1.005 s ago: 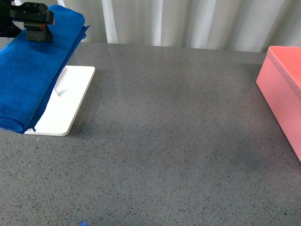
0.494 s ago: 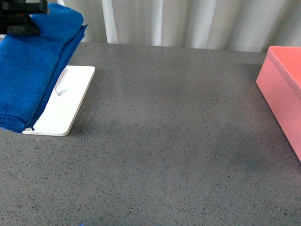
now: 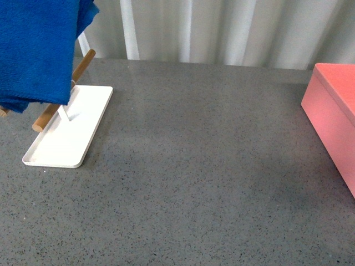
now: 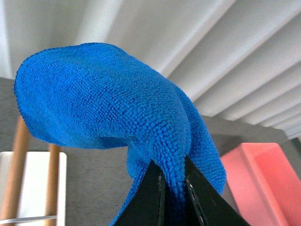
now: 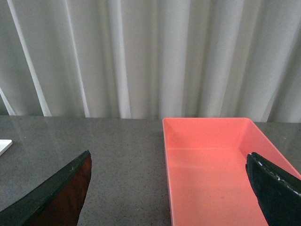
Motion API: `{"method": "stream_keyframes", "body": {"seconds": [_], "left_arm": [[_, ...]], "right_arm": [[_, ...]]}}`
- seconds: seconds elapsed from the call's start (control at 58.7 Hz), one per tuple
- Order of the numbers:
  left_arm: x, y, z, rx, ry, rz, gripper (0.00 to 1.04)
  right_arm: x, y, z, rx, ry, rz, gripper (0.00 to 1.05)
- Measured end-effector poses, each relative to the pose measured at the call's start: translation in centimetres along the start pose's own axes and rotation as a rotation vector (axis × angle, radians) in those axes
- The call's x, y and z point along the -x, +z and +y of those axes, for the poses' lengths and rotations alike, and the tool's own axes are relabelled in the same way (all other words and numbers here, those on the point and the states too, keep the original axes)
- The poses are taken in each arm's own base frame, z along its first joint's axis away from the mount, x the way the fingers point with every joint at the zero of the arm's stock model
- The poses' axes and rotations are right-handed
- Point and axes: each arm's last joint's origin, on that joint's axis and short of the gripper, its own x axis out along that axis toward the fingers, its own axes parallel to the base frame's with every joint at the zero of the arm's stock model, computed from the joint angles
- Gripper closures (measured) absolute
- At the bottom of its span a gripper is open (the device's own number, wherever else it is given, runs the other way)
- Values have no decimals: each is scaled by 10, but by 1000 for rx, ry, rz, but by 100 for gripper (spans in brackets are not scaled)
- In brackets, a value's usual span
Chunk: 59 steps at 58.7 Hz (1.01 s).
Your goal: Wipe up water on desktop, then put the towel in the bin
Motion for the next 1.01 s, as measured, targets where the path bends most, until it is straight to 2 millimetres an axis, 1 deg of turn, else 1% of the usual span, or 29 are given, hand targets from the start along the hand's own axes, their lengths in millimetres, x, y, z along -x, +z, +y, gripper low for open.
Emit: {"method": "stream_keyframes", "body": {"seconds": [0.051, 0.239, 0.392, 0.562, 0.818, 0.869, 0.903, 0.937, 0.971, 0.988, 1.005], "left_arm": [[3, -2, -11, 17, -46, -7, 101], [6, -11, -39, 46, -177, -47, 101], [3, -18, -55, 44, -212, -32, 101], [-4, -34, -62, 4, -203, -12, 101], [-4, -35, -63, -6, -203, -12, 101], [-4, -35, -63, -7, -203, -13, 101], [-4, -35, -62, -6, -201, -14, 101], [-4, -35, -62, -6, -202, -13, 101], [-4, -35, -63, -7, -203, -12, 101], [-4, -35, -63, -7, -204, -12, 101], [-4, -35, -63, -7, -205, -11, 101]], "right_arm": [[0, 0, 0, 0, 0, 0, 7], [0, 0, 0, 0, 0, 0, 7], [0, 0, 0, 0, 0, 0, 7], [0, 0, 0, 0, 0, 0, 7], [0, 0, 0, 0, 3, 3, 7], [-1, 0, 0, -4, 62, 79, 7], [-9, 4, 2, -20, 132, 156, 7], [-26, 17, 5, -51, 241, 199, 7], [-46, 32, 8, -62, 302, 201, 7], [-52, 36, 9, -61, 314, 199, 7], [-63, 44, 11, -61, 337, 195, 7]]}}
